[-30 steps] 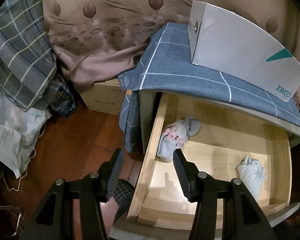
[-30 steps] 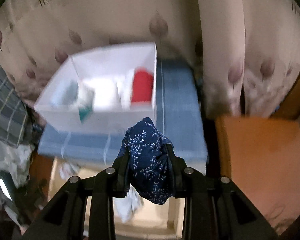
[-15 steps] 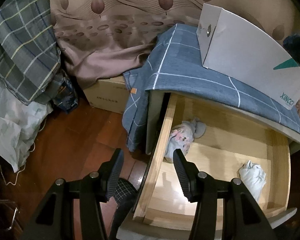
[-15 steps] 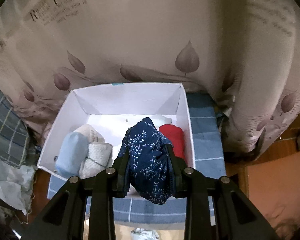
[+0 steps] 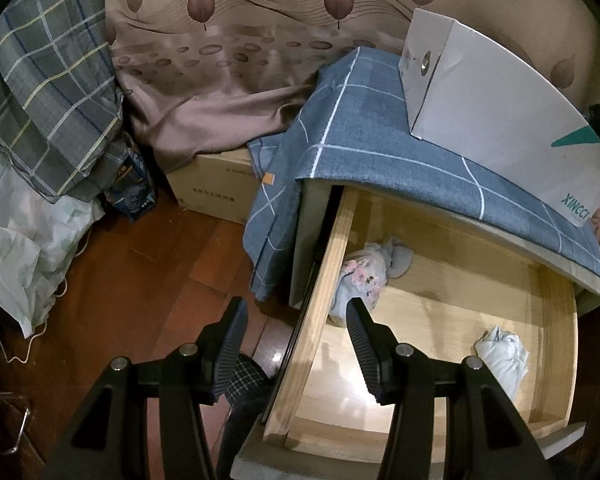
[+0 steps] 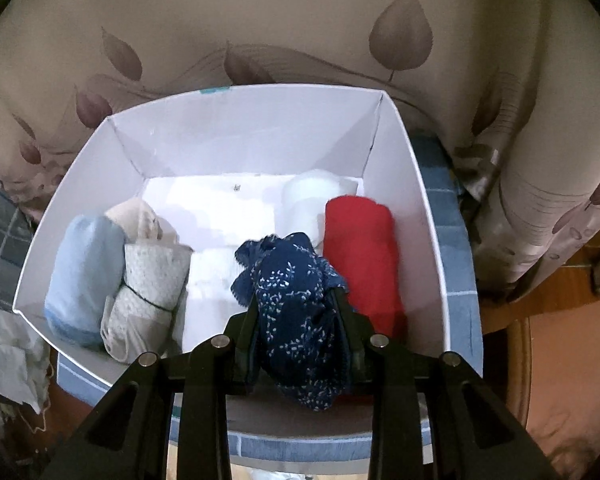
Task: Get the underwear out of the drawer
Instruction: 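Open the right gripper over the box and move it back to the drawer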
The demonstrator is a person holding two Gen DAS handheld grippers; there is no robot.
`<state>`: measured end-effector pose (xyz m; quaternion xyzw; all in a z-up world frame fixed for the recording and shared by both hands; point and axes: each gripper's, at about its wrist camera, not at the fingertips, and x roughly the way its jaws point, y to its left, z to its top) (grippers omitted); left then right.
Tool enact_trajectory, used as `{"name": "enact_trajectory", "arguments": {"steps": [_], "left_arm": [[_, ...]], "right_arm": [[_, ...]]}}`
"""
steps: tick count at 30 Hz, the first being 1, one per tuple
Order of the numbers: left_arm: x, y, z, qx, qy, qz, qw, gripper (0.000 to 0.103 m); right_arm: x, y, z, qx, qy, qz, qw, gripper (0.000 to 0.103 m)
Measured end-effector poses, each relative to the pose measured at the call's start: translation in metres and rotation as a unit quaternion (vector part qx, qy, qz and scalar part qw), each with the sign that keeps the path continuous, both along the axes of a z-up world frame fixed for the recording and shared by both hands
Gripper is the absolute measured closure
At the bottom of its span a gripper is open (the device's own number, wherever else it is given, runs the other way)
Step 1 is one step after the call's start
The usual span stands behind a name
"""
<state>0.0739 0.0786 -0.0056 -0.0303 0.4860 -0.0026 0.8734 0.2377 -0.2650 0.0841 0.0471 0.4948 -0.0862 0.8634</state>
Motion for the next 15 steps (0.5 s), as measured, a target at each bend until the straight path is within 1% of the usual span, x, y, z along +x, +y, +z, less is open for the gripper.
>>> {"name": "enact_trajectory", "arguments": {"steps": [4, 6, 7, 12, 15], "left_arm": [[-0.001, -0.001, -0.001, 0.006, -0.002, 0.0, 1.0, 0.051], [0.0, 0.0, -0.001, 0.008, -0.001, 0.001, 1.0, 0.051], [0.0, 0.0, -0.001, 0.007, -0.001, 0.002, 1.0, 0.051], [0.001, 0.002, -0.002, 0.008, 0.003, 0.006, 0.9999, 0.051], [0.002, 0.002, -0.002, 0.008, 0.004, 0.009, 0.9999, 0.051]], "right_arm": [[-0.003, 0.008, 0.0, -0.016, 0.004, 0.007, 1.0, 0.067], [-0.004, 0.009, 0.002, -0.015, 0.003, 0.004, 1.0, 0.059], [-0.005, 0.009, 0.004, -0.014, 0.003, 0.002, 1.0, 0.058], [-0.015, 0.009, 0.022, -0.014, -0.007, 0.005, 1.0, 0.056], [-0.031, 0.009, 0.04, -0.014, -0.018, 0.014, 1.0, 0.054]]}}
